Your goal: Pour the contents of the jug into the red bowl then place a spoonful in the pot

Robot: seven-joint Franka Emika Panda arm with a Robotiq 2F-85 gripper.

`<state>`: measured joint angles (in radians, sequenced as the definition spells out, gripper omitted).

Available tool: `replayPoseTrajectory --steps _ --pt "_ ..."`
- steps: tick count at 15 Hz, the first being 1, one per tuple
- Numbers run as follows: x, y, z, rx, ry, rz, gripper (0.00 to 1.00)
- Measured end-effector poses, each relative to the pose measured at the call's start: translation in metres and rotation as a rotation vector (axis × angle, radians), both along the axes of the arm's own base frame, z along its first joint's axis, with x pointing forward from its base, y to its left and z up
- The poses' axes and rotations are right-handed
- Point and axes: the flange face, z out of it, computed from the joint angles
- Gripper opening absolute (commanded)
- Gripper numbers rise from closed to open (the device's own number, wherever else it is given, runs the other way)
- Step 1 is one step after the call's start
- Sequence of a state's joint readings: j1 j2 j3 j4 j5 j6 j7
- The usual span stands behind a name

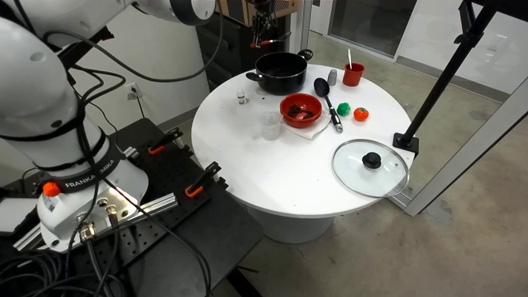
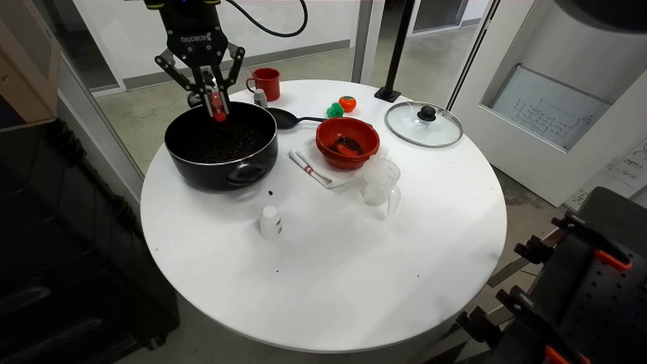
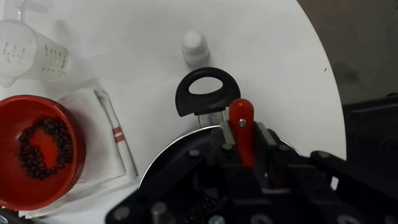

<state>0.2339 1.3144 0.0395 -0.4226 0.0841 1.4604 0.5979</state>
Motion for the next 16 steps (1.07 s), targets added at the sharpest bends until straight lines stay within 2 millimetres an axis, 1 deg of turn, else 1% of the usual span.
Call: replayPoseTrajectory --steps 2,6,8,13,16 --pt "-0.009 -0.007 -0.008 0.022 0.085 0.025 0.05" --pt "-0.029 -0.032 -0.032 0.076 0.282 0.082 0.05" --pt "-0.040 -0.039 -0.041 0.111 0.371 0.117 0.05" --pt "-0.063 -0.041 -0.041 0.226 0.534 0.212 0.05" --pt "-0.063 -0.042 -0.036 0.243 0.542 0.202 0.05"
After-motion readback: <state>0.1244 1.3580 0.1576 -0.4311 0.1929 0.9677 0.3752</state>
